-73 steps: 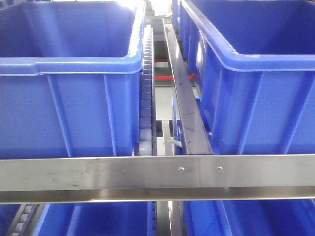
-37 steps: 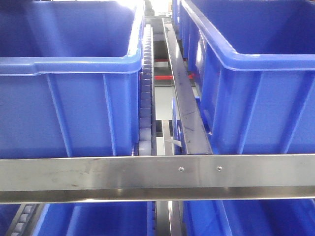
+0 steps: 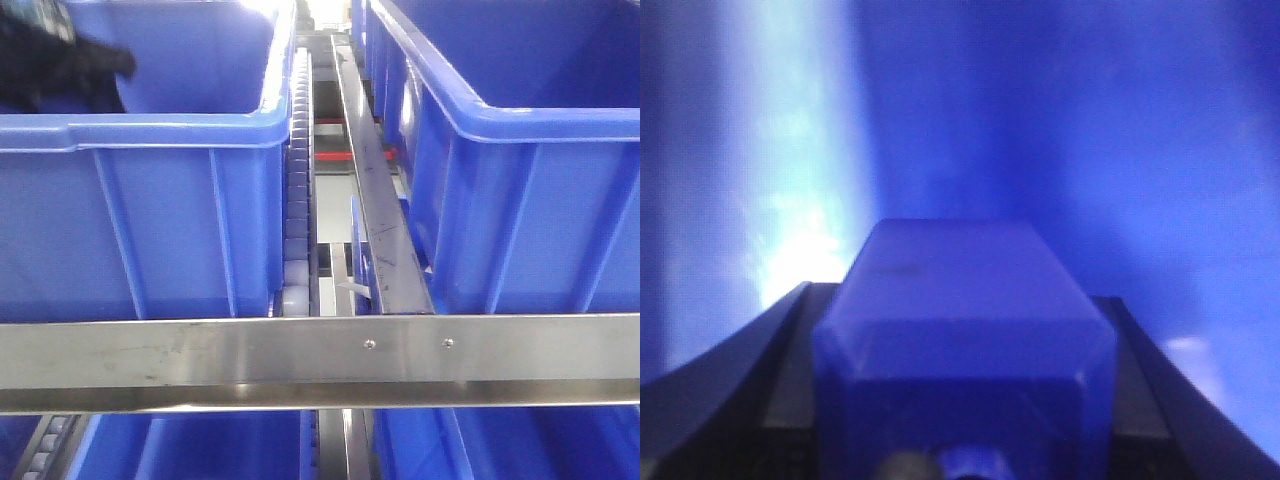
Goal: Pick and sort blue part to right shelf
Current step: 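Lower the left gripper into a blue bin and release the part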
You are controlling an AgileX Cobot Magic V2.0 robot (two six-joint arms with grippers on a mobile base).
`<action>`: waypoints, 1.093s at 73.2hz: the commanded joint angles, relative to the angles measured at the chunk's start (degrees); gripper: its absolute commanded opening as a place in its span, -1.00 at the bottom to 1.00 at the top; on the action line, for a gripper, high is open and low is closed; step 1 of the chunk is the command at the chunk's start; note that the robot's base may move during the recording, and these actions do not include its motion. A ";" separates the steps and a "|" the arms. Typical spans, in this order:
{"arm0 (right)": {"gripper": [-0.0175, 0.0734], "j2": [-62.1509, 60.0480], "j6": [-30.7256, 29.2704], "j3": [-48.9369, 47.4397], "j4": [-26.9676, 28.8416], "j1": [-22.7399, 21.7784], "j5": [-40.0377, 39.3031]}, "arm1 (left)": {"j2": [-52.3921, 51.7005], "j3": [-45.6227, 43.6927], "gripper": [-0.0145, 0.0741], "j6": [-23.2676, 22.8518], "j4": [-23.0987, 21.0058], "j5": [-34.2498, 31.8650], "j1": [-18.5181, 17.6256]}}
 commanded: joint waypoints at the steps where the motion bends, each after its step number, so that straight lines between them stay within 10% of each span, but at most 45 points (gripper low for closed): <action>1: -0.11 1.02 -0.32 -1.79 -0.98 -0.12 -3.76 | -0.86 -2.08 0.03 -0.67 1.53 -3.51 -0.08; 30: -0.11 1.02 -0.32 -1.79 -0.98 -0.12 -3.32 | 1.55 -2.08 0.07 -0.67 1.75 -3.31 -0.08; 54: -0.11 1.02 -0.32 -1.79 -0.98 -0.12 -3.32 | 1.45 -4.34 0.92 -0.67 1.64 -0.58 -0.08; 80: -0.11 1.02 -0.32 -1.79 -0.98 -0.12 -2.80 | -7.03 -8.96 0.55 -0.67 1.64 14.58 -0.08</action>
